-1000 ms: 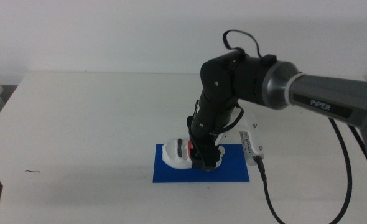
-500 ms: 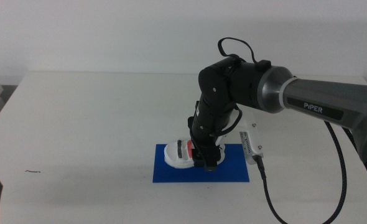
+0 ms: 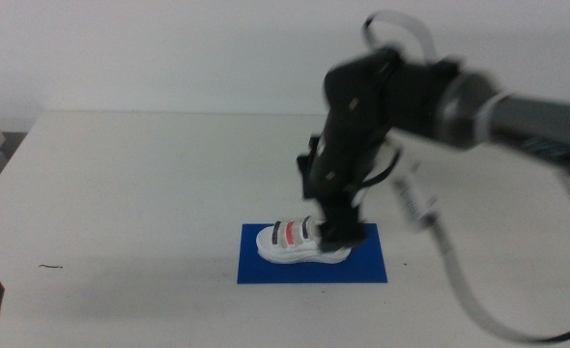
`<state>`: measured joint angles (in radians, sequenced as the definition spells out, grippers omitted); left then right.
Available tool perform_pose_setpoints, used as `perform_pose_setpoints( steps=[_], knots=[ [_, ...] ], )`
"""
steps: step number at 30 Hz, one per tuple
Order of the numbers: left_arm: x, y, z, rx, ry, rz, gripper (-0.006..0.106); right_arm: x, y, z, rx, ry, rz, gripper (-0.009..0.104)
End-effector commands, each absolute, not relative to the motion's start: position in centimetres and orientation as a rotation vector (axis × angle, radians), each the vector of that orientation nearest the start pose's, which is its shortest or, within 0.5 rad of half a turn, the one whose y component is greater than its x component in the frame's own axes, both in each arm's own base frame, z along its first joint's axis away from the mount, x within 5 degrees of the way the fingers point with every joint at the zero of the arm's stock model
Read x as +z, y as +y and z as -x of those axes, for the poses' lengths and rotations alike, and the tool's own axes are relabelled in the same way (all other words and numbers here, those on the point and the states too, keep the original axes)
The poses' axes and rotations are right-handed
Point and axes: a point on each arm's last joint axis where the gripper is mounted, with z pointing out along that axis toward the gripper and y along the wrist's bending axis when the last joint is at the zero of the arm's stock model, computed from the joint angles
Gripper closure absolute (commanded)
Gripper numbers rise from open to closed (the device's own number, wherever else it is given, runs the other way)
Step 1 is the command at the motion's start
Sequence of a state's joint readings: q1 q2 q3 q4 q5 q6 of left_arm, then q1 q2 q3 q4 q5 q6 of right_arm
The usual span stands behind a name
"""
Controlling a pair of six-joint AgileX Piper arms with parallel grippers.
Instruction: Use one arm to grab the shoe from the table and place it on the mat.
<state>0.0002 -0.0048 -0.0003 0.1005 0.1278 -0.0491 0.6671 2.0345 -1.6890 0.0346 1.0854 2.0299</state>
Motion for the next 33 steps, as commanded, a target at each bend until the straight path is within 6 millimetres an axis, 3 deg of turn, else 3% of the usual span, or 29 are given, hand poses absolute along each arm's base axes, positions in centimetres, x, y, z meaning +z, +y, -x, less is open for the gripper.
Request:
perform_pose_setpoints(
  steps=[1,5,6,7,13,17,20,22,27,33],
  knots=[
    [20.3,0.1,-5.6,0.044,1.599,-0.028,0.007,27.9,24.4,-31.8,0.296,2.503,-1.653,0.013],
    [20.3,0.1,-5.6,0.044,1.599,-0.028,0.007,35.7,20.8,-29.5,0.227,2.649,-0.442,0.013],
    [20.3,0.1,-5.6,0.044,1.599,-0.028,0.007,37.4,20.1,-28.6,0.22,2.624,-0.261,0.013],
    [20.3,0.1,-5.6,0.044,1.599,-0.028,0.007,38.6,19.5,-27.9,0.23,2.6,-0.181,0.013],
    [20.3,0.1,-5.6,0.044,1.599,-0.028,0.007,46.0,16.1,-23.3,0.494,2.333,-0.091,0.013],
    [20.3,0.1,-5.6,0.044,1.599,-0.028,0.007,49.0,11.1,-19.0,0.286,2.104,0.221,0.013],
    [20.3,0.1,-5.6,0.043,1.599,-0.029,0.007,47.5,8.9,-15.9,0.198,1.987,0.463,0.013],
    [20.3,0.1,-5.6,0.043,1.599,-0.029,0.007,45.1,7.5,-14.3,0.205,1.924,0.501,0.013],
    [20.3,0.1,-5.6,0.043,1.599,-0.029,0.007,38.1,3.8,-10.6,0.175,1.761,0.377,0.013],
    [20.3,0.1,-5.6,0.043,1.599,-0.029,0.007,30.7,1.8,-8.1,0.107,1.67,0.249,0.013]
  ],
)
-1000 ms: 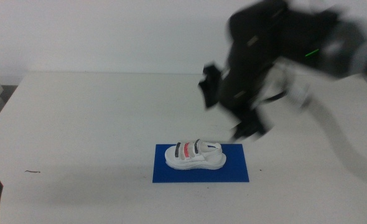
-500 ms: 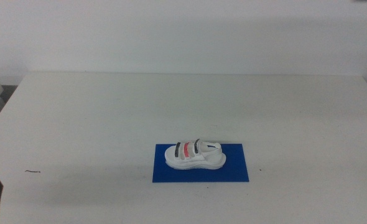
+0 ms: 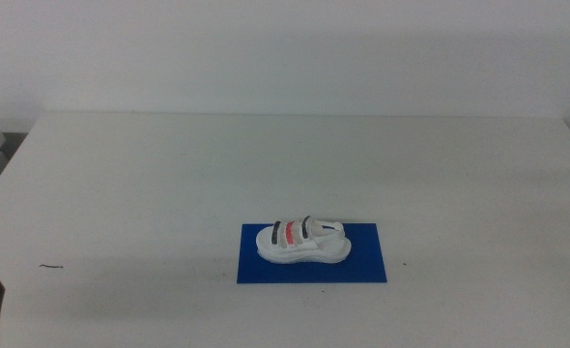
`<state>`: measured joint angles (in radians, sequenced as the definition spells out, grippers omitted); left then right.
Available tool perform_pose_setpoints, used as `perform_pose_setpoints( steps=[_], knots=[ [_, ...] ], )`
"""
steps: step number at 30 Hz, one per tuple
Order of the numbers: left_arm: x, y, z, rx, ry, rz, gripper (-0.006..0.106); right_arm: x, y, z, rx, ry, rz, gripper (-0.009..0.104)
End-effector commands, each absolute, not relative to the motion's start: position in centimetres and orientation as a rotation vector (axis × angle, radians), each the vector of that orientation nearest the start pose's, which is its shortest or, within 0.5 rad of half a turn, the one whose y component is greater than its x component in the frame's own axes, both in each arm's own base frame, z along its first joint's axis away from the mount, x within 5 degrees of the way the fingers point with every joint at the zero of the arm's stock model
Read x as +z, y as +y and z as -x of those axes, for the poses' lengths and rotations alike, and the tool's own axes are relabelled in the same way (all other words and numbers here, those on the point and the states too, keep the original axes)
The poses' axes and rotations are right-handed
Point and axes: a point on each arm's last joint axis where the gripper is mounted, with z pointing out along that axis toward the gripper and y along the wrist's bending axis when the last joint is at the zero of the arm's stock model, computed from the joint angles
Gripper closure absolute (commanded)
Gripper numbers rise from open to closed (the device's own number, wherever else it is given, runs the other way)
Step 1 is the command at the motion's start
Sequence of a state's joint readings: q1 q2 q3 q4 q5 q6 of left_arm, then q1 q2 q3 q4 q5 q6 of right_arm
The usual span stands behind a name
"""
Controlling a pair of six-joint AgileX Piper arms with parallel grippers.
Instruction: Use one arm to grab the shoe from the table and place it on the mat.
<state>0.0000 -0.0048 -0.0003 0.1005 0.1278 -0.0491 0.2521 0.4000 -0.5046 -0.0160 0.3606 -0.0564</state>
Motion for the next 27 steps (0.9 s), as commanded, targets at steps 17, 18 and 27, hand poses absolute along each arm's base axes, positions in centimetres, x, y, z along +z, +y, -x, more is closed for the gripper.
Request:
perform_pose_setpoints(
  steps=[17,18,27],
  knots=[
    [20.3,0.1,-5.6,0.043,1.599,-0.029,0.007,21.0,1.1,-7.3,0.101,1.573,0.136,0.013],
    [20.3,0.1,-5.6,0.043,1.599,-0.029,0.007,20.8,1.1,-7.3,0.102,1.594,0.139,0.013],
    [20.3,0.1,-5.6,0.043,1.599,-0.029,0.007,20.9,1.1,-7.3,0.103,1.579,0.135,0.014]
  ],
)
